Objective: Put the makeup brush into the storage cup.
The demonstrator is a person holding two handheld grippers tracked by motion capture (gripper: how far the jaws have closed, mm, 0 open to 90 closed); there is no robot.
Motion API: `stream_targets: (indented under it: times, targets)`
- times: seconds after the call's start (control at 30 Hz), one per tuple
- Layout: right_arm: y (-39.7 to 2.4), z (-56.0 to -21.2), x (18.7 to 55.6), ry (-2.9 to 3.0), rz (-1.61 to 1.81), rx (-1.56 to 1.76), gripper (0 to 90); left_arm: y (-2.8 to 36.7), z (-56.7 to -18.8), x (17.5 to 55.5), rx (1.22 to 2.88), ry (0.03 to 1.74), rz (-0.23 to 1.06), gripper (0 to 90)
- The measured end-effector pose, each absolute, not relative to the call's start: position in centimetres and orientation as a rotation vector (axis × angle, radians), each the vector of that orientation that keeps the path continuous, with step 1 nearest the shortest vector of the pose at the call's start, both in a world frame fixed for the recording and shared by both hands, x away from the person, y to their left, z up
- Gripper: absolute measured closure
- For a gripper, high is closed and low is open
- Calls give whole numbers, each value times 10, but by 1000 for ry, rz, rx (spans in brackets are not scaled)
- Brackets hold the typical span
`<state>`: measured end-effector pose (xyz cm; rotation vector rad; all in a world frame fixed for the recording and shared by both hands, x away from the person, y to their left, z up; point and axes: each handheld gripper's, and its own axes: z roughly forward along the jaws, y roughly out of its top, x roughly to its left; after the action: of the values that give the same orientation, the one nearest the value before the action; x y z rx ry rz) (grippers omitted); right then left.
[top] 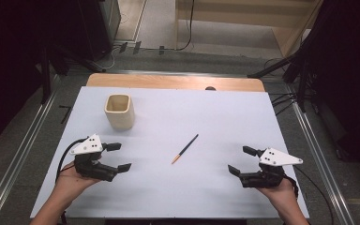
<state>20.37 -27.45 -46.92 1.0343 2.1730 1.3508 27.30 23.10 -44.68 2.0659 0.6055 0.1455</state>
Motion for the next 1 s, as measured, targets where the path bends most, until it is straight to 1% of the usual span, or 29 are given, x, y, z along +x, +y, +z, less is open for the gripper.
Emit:
stream_targets:
  times: [1.0]
  targets:
    - [-279,-467,205,2138,1455,1052,145,237,-447,273,2036,629,150,163]
